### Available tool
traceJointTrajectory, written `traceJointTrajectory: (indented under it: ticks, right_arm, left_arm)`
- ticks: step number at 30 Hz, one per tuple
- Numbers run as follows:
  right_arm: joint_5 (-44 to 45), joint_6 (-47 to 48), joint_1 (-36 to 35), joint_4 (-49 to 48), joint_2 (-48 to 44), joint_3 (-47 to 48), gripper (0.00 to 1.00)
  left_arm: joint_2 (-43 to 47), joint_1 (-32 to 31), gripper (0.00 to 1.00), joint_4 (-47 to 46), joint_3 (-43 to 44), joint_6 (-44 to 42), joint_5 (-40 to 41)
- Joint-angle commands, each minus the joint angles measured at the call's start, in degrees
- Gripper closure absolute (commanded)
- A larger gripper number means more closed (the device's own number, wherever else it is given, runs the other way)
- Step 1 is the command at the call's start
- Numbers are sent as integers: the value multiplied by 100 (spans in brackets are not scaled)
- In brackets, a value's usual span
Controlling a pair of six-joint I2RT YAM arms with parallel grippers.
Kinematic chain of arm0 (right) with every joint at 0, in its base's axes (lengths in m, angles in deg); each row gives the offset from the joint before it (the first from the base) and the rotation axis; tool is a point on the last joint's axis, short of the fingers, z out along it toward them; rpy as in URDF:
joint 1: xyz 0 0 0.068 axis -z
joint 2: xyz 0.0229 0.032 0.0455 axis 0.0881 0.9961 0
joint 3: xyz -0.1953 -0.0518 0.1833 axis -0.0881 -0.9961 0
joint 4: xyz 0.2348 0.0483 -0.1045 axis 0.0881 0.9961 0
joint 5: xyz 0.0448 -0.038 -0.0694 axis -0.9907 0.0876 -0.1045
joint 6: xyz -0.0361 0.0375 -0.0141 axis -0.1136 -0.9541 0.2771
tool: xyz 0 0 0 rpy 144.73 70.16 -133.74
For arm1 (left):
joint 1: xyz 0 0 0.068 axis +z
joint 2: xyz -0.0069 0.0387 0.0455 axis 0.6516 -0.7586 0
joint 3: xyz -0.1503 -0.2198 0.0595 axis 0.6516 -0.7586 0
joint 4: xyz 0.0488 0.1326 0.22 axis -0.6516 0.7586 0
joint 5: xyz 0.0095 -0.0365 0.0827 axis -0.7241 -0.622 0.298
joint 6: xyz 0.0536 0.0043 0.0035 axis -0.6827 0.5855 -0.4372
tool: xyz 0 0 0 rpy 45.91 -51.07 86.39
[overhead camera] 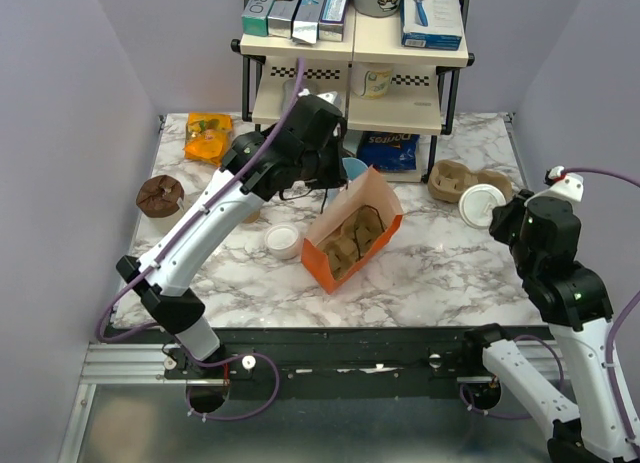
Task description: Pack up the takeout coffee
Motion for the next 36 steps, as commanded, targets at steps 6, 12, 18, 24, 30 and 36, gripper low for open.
traceJointTrajectory:
  ticks: [6,12,18,24,30,36]
  right_arm:
    - [-595,206,18,-198,-270,69,99]
    - [-1351,294,18,-418,-403,-28,99]
    - [-1536,294,18,-436,-473,-54,99]
    - [-1782,294,18,-488,-473,-19,99]
    - [-1554,49,18,-489,-508,60,99]
    - [-1211,-172,18,-295,-491,376,99]
  left_arm:
    - [990,90,100,-458,-957,1784,-424]
    - [1315,38,100,-808,-1467,2461,-669]
    - [1605,-6,100,-1283,-1898,3119,-593]
    - [2045,-6,100,-1907,-2346,3718,-258]
    - [2212,-6,100,-2478,-2548,4140,-37]
    - [2246,-94,100,-2732,-3057,4728,23]
